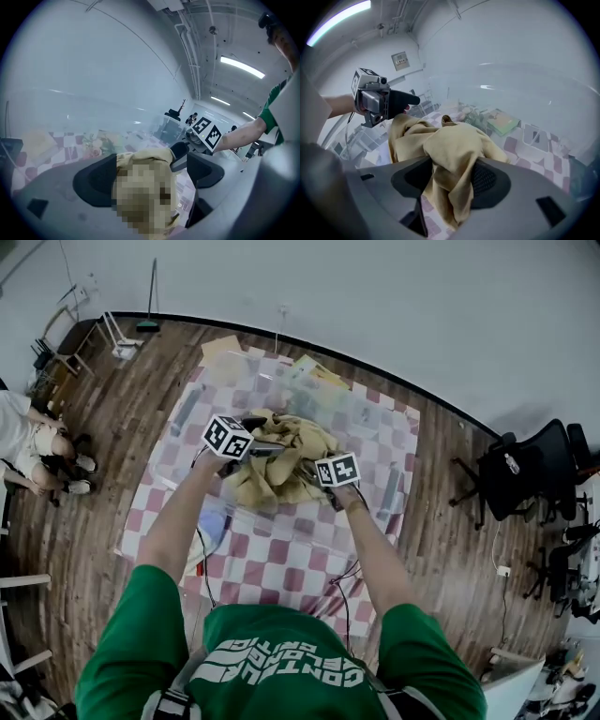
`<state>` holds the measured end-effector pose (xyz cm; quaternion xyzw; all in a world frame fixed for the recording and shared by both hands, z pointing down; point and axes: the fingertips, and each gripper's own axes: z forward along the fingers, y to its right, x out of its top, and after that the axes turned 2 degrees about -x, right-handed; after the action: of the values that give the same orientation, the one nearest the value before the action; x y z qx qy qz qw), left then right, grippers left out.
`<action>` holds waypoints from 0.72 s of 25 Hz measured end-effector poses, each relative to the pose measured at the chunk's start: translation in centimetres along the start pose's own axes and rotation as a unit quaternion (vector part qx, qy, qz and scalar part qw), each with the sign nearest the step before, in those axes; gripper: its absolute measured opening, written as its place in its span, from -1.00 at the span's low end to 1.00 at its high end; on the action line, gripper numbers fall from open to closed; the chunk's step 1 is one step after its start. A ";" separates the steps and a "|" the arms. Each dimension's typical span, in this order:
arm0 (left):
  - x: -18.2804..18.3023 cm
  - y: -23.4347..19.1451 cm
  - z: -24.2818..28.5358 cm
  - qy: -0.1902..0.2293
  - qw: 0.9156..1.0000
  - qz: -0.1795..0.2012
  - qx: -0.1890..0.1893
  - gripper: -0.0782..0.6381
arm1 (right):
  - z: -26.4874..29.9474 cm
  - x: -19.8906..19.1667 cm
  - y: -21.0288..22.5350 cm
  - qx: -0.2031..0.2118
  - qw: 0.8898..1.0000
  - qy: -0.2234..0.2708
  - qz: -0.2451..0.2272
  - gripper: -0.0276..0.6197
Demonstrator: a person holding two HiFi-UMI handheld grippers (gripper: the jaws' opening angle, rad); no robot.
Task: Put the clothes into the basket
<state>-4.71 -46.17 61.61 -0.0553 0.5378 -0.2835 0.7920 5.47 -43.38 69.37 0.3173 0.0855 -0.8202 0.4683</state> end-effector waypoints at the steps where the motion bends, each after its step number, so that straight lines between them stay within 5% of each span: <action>1: 0.3 0.6 -0.1 0.001 1.000 0.008 0.002 0.52 | -0.7 0.2 0.0 -0.002 1.000 0.006 0.002 -0.20; 11: 6.7 7.4 -2.6 0.111 0.993 0.035 0.005 0.48 | -9.9 4.0 -0.4 -0.005 0.991 0.129 0.021 -0.21; 15: 8.3 10.7 -3.4 0.136 0.989 0.060 0.011 0.05 | -14.0 5.3 -2.1 0.021 0.983 0.183 0.015 -0.23; 18: 9.4 13.1 -4.2 0.166 0.984 0.065 0.016 -0.30 | -17.3 5.9 -3.5 0.022 0.975 0.220 0.000 -0.44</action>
<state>-0.88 -39.17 47.00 0.0401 0.6596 -0.2454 0.7092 8.08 -38.13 51.75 0.5001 0.1679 -0.7324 0.4305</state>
